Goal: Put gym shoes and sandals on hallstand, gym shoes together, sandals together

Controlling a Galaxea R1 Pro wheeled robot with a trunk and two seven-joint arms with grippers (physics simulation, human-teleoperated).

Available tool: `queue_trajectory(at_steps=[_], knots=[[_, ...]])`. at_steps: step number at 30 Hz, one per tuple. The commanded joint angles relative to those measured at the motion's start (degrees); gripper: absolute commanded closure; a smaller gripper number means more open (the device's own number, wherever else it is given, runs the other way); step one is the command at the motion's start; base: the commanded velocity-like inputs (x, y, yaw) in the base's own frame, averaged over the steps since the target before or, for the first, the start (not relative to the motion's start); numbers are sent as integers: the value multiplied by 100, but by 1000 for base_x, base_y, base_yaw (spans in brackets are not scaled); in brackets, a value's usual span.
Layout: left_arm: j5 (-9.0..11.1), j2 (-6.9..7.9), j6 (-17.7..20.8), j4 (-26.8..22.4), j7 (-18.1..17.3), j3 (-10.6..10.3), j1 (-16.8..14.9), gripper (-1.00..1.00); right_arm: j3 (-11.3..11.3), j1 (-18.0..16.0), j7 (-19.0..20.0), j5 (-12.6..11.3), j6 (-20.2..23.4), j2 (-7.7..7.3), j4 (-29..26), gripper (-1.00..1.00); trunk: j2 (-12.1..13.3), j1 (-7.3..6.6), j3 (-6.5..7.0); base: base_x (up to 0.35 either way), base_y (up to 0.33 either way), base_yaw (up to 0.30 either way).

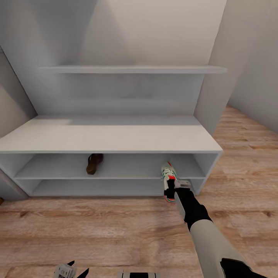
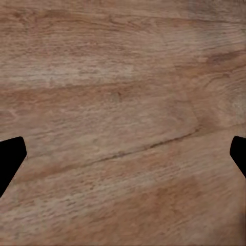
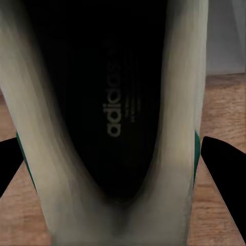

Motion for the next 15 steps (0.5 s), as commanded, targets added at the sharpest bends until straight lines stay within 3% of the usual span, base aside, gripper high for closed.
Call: queue_trajectory(at_steps=[1,15], knots=[[35,0,6,7,-43,9,-3,-100,-25,-3,19,59,30,8,-7,100,-2,2,-5,337,0,0],[35,0,6,7,-44,9,-3,-100,-24,-3,19,59,30,8,-17,100,-2,2,-5,330,0,0]])
